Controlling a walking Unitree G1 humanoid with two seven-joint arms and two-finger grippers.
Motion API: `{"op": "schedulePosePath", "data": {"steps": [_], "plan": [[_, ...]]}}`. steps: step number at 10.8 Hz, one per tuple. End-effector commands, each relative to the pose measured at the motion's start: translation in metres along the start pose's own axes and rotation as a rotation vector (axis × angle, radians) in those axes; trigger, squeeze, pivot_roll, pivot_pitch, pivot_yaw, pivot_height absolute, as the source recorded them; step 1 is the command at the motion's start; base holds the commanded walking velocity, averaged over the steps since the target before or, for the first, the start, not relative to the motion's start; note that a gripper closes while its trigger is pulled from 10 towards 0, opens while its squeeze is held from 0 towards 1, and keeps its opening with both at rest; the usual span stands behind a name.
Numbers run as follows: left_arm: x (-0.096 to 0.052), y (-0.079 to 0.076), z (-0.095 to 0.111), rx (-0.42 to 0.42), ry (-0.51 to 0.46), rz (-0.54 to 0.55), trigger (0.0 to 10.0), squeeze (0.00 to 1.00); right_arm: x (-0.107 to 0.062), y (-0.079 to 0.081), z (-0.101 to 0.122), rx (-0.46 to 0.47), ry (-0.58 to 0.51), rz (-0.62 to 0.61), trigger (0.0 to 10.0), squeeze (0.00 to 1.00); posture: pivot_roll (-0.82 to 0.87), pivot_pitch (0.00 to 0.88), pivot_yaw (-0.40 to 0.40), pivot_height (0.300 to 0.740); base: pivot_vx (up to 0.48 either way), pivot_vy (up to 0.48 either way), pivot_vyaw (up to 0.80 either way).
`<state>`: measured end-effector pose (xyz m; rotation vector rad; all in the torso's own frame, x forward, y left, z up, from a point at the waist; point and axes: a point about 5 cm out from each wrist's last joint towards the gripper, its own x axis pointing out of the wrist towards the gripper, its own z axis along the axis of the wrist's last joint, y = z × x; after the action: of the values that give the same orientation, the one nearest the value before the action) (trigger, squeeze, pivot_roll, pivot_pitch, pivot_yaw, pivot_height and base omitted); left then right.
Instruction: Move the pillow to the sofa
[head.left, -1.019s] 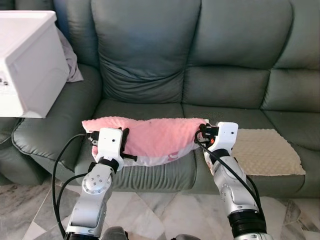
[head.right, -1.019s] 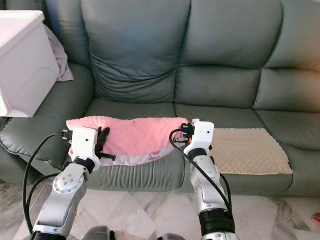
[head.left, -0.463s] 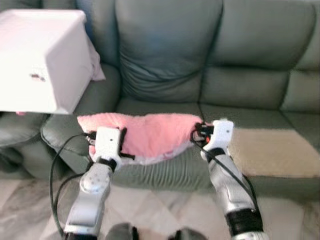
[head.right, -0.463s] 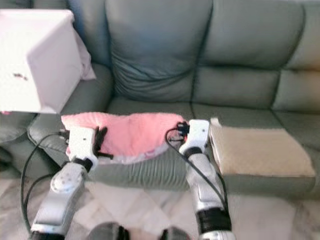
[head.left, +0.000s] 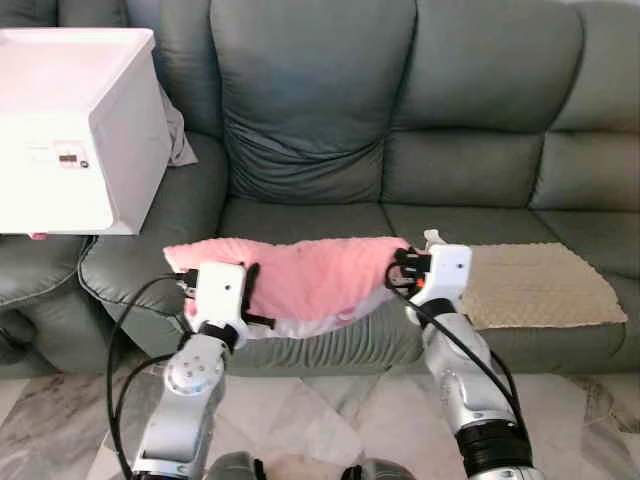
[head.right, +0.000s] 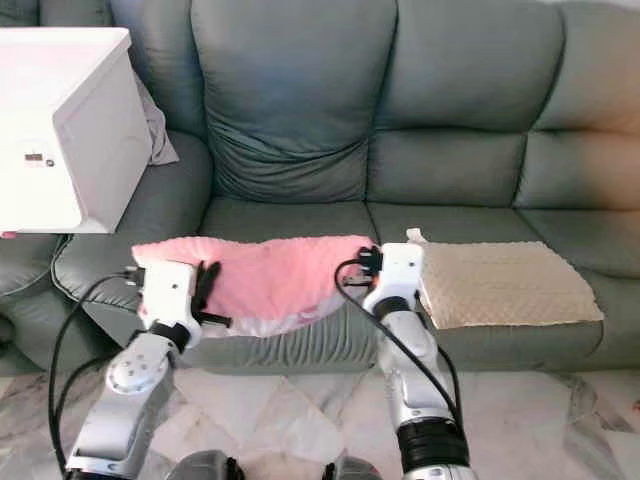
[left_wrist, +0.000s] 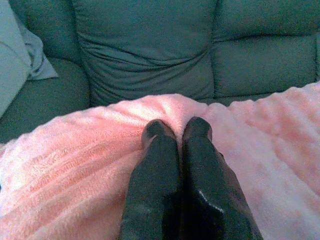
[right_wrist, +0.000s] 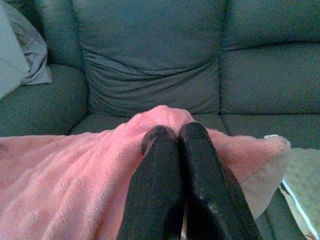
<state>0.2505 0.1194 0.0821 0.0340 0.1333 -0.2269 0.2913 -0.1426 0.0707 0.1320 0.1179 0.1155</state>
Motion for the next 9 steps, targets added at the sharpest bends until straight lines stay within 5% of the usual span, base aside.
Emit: {"op": "schedulePosePath", "data": {"steps": [1, 9], "plan": [[0.002, -0.0041, 0.0121, 0.002, -0.057, -0.03, 10.0, 0.0, 0.0024, -0.0007, 0.0065, -0.006, -0.023, -0.002, 10.0, 0.0, 0.06, 0.0, -0.067, 0.74, 0.0, 0.0, 0.0], [0.0006, -0.0058, 0.0116, -0.004, -0.055, -0.045, 10.0, 0.0, 0.0008, -0.0027, 0.0094, -0.017, -0.038, -0.015, 10.0, 0.0, 0.05, 0.0, -0.064, 0.74, 0.282, 0.0, 0.0]]}}
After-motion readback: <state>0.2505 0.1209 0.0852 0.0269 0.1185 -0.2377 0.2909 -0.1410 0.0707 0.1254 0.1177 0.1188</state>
